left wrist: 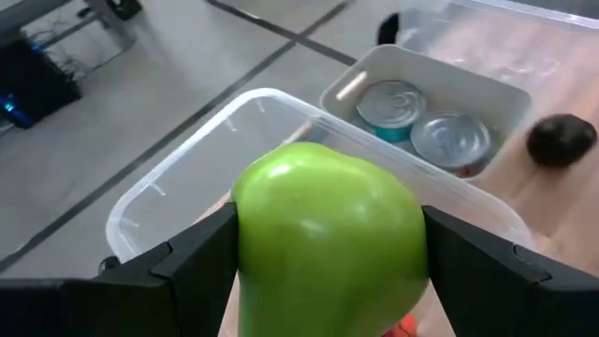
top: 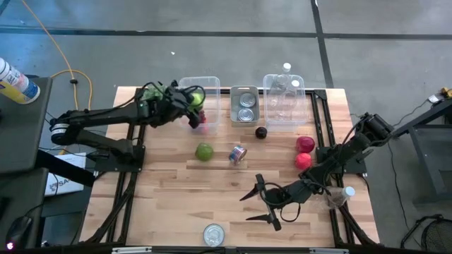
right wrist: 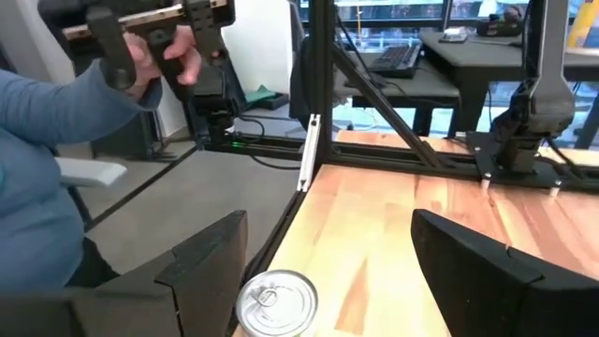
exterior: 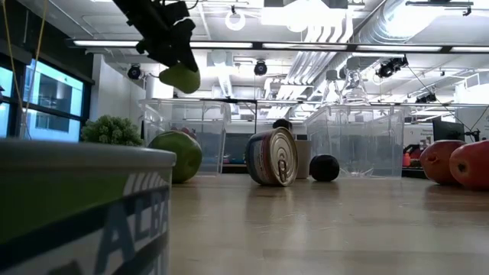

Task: Pick & Place Food Item
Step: Put the pear into the left transparent bin

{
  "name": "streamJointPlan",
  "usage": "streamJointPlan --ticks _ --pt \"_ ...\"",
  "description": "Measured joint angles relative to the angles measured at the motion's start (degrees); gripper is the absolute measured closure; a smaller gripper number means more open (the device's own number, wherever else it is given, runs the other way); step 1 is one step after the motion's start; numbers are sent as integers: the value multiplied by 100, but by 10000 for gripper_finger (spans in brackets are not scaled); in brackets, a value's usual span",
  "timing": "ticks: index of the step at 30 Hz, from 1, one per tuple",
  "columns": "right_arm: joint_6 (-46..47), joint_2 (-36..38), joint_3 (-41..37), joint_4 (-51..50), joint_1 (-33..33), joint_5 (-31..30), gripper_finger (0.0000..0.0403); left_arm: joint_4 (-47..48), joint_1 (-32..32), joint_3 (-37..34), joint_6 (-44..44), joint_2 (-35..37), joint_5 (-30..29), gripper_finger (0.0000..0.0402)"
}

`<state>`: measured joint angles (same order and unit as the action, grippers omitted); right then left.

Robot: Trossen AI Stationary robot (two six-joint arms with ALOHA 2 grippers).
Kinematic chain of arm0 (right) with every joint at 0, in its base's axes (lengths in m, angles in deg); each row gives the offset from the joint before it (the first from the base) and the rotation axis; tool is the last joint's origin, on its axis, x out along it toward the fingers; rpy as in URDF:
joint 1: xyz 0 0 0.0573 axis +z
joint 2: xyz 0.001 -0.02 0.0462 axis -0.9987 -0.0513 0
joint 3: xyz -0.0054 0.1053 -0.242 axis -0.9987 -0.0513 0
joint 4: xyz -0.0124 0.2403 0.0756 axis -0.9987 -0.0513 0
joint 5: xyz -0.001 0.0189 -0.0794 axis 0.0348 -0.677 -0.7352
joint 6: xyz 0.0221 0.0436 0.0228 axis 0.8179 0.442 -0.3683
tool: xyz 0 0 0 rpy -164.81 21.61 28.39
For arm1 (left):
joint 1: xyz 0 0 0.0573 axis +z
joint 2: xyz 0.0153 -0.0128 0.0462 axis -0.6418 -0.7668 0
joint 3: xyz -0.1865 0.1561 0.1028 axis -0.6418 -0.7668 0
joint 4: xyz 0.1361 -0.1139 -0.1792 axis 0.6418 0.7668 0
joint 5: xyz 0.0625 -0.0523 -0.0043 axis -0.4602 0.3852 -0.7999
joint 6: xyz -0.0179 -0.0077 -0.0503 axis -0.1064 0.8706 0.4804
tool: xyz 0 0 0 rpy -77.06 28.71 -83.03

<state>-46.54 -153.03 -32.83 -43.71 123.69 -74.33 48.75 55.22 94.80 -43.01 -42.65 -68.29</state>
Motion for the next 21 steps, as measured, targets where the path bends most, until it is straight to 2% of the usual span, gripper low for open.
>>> streamJointPlan --ticks 7,13,21 --pt "296 0 0 1 1 1 114 39 -144 0 -751 2 230 109" --pt "297 0 0 1 1 1 114 78 -151 0 -703 -52 -605 109" --pt "297 0 2 1 -3 -83 114 84 -153 2 -764 -376 -635 109"
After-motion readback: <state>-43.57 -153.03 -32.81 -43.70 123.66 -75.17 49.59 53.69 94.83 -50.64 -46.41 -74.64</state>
